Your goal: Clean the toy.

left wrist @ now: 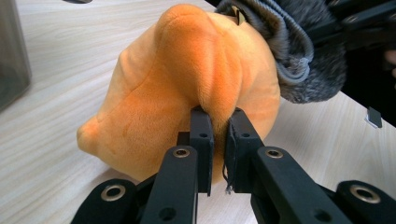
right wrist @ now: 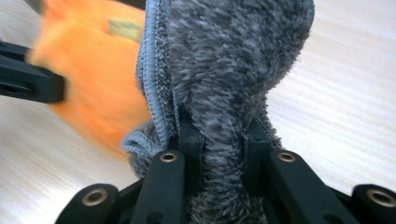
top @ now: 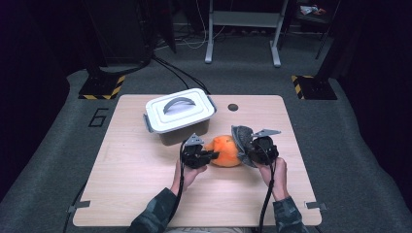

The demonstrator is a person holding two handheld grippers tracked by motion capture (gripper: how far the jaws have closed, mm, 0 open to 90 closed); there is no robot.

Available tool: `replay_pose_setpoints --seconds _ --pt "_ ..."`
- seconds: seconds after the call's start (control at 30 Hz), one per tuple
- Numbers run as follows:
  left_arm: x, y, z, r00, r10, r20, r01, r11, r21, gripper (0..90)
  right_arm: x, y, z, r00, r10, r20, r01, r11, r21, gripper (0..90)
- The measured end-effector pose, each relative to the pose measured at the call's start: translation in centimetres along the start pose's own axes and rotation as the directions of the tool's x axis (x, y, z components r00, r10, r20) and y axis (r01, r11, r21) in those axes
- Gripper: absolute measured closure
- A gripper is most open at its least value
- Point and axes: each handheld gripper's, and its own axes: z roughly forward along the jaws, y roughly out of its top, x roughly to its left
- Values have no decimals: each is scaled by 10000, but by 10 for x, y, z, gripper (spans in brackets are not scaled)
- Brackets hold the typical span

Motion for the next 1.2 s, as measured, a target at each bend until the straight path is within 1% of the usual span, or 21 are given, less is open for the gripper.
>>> replay_pose_setpoints --seconds 0.07,0.1,0.13,0.17,0.23,0.33,0.4,0.47,0.5,0.53,0.57,0.63,0.7,0.77,0.8,0.83,0.9,1.0,1.07,1.13,1.2 --pt "1 -1 0 10000 -17 21 17 10000 10 828 -5 -4 6 9999 135 21 -135 9999 99 750" --pt "1 -1 0 10000 -34 46 34 10000 19 828 -7 -6 8 9995 315 -33 -314 9994 168 751" --pt "1 -1 0 10000 -50 40 50 10000 -3 827 -10 -7 10 9996 297 17 -297 9993 223 750" --pt "1 0 0 10000 -47 33 47 10000 0 827 -11 -8 12 9994 351 30 -351 9992 211 751" --pt "2 -1 0 10000 -61 24 61 10000 -14 827 -13 -9 16 9988 495 10 -495 9981 354 751" --pt "2 0 0 10000 -55 28 55 10000 -12 826 -15 -11 20 9986 525 107 -530 9974 498 751" --pt "2 0 0 10000 -57 32 57 10000 -14 825 -17 -14 25 9985 496 250 -512 9963 696 751" --pt "2 0 0 10000 -68 7 68 10000 -26 824 -20 -18 32 9975 642 310 -670 9927 1002 750" --pt "3 0 0 10000 -94 -6 94 9999 -47 823 -21 -19 35 9970 714 303 -743 9910 1110 750" --pt "3 0 0 10000 -97 4 97 9999 -40 822 -22 -22 39 9975 655 278 -683 9910 1153 750" --pt "3 0 0 9999 -103 -11 103 9999 -49 822 -21 -23 43 9959 864 286 -895 9865 1369 749" --pt "3 0 0 9999 -111 -21 111 9999 -56 820 -24 -27 50 9968 772 209 -795 9850 1534 749" --pt "3 0 0 9999 -101 -37 100 9999 -60 819 -25 -29 52 9966 800 172 -817 9857 1476 749" --pt "3 0 -1 10000 -62 -63 62 10000 -49 818 -26 -28 49 9966 800 208 -821 9866 1412 748" --pt "3 1 -1 10000 -67 -69 67 10000 -42 817 -26 -28 46 9964 805 260 -832 9882 1288 748" --pt "4 1 -2 9999 -108 -54 108 9999 -35 816 -27 -27 41 9955 900 296 -930 9881 1225 748" --pt "4 1 -2 9999 -119 -83 119 9999 -40 815 -29 -25 29 9953 883 403 -916 9920 865 748" --pt "5 2 -2 9999 -87 -114 86 10000 -45 813 -30 -21 12 9958 826 385 -839 9959 345 748" --pt "5 2 -2 9999 -108 -114 108 9999 -53 812 -27 -15 -3 9968 726 344 -724 9974 -48 749" --pt "5 2 -2 9999 -96 -121 95 10000 -23 811 -21 -9 -15 9980 564 297 -553 9977 -382 749" --pt "5 3 -2 9999 -89 -133 89 10000 -23 809 -16 -5 -23 9992 374 129 -365 9973 -639 749"
